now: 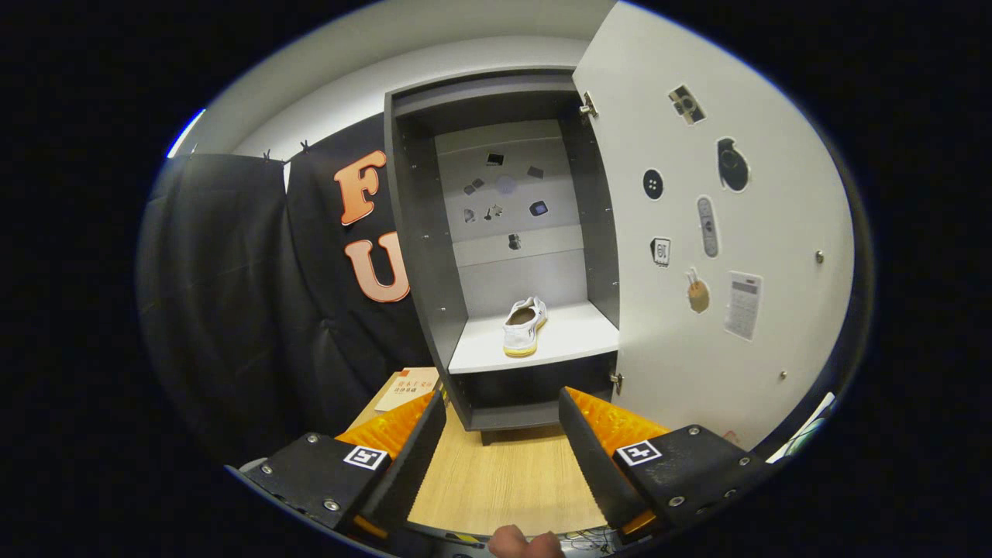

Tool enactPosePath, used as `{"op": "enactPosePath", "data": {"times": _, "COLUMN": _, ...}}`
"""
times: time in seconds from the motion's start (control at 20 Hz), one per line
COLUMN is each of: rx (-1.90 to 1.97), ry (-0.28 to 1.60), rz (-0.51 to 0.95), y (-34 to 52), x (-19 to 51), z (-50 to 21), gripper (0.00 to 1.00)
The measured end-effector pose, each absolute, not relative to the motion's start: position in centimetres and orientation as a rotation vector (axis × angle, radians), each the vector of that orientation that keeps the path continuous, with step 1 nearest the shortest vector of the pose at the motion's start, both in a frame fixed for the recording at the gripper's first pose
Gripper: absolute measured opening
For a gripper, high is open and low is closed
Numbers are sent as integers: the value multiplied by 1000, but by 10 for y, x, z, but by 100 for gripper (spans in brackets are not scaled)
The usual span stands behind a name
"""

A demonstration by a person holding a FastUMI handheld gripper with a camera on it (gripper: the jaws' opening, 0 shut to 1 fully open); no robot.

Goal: Open the shoe cabinet door, grab the shoes and put them into the shoe cabinet, then close the shoe cabinet door.

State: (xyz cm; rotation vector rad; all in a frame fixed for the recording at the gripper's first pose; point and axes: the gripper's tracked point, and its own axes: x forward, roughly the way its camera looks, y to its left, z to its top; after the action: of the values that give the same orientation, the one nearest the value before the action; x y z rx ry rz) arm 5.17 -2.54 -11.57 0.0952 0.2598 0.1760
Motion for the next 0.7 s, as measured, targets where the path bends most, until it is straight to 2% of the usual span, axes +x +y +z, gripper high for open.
{"op": "enactPosePath", "data": {"times": 0.35, "rx": 67, "ry": 215, "rz": 205, "y": -110, "x": -13, "z": -93, "gripper": 92}}
{"op": "enactPosePath", "data": {"times": 0.7, "rx": 91, "ry": 178, "rz": 115, "y": -201, "x": -29, "z": -88, "gripper": 92}}
